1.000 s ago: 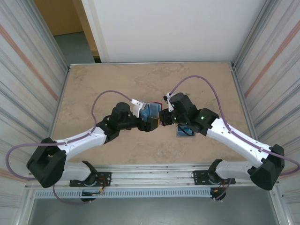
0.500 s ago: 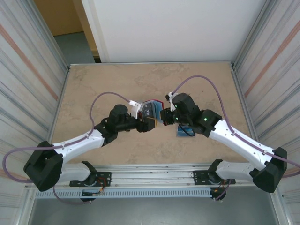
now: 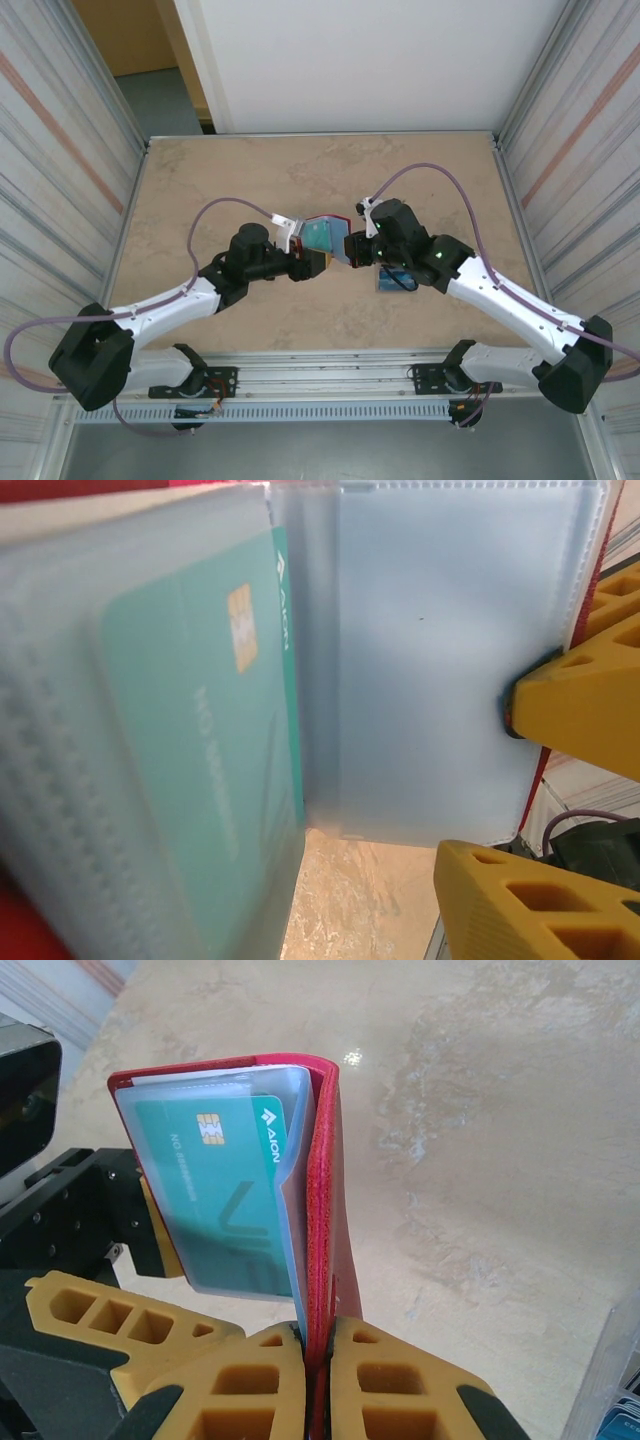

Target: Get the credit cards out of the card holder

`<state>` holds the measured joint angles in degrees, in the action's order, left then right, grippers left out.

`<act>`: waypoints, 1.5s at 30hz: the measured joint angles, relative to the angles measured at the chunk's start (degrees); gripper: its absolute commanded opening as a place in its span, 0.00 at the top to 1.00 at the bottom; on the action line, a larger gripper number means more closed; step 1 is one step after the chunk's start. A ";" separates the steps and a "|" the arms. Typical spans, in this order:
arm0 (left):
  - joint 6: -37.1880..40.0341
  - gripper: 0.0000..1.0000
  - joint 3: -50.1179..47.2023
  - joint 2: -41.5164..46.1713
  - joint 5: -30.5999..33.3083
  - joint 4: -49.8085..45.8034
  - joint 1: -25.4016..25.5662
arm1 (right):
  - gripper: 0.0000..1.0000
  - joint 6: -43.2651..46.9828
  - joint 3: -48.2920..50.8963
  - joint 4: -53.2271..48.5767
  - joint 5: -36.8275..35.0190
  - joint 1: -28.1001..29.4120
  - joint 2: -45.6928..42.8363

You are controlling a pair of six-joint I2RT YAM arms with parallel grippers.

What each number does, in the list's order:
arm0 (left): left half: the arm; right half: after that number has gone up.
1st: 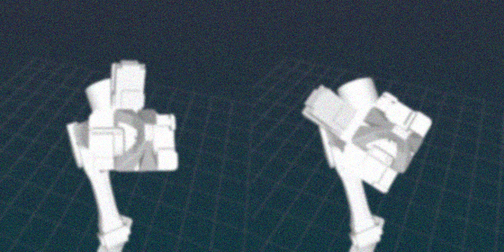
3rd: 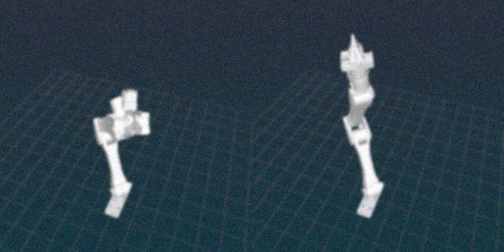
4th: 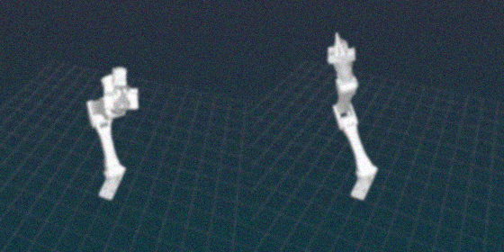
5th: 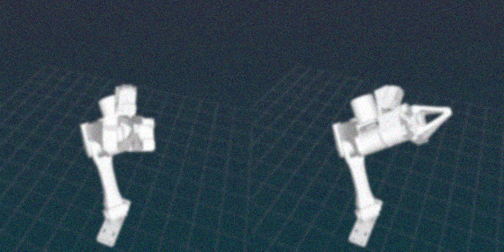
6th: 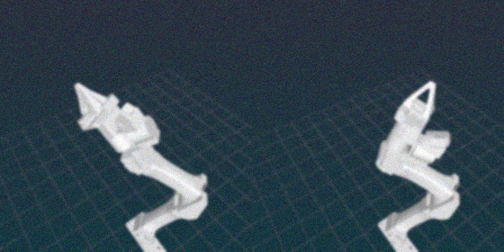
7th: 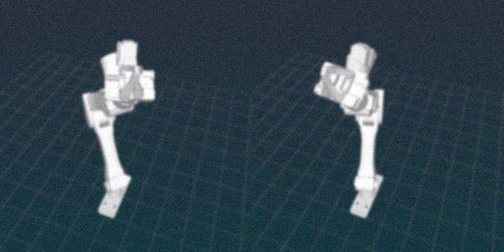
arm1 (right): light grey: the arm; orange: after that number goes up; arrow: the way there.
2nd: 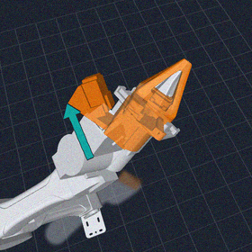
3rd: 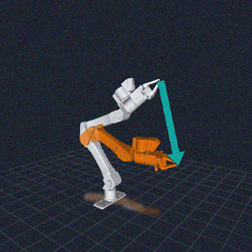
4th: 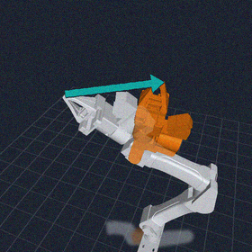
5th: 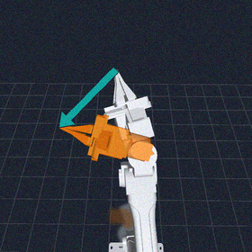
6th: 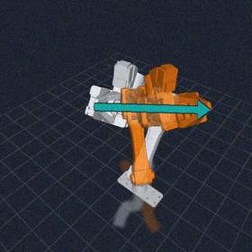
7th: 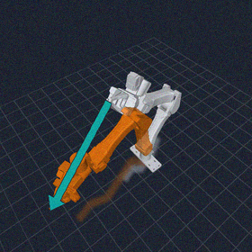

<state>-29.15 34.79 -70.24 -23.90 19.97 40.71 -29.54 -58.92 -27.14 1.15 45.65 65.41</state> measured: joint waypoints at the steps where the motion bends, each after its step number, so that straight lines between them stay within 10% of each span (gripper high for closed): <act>1: -0.07 0.44 -0.02 0.11 0.00 0.00 0.00 | 1.00 0.00 0.11 0.17 0.28 -0.15 -0.11; 17: -0.28 0.93 -0.11 2.08 1.66 -3.06 -0.26 | 0.94 -1.42 3.23 2.23 4.11 -2.78 -2.75; 45: -2.45 0.99 -7.41 12.13 -9.01 -7.39 -2.97 | 0.43 -2.93 5.97 0.26 0.02 -4.68 -0.74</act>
<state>-31.59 27.38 -58.11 -32.91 12.58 37.74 -32.47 -52.95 -26.87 1.17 40.97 64.66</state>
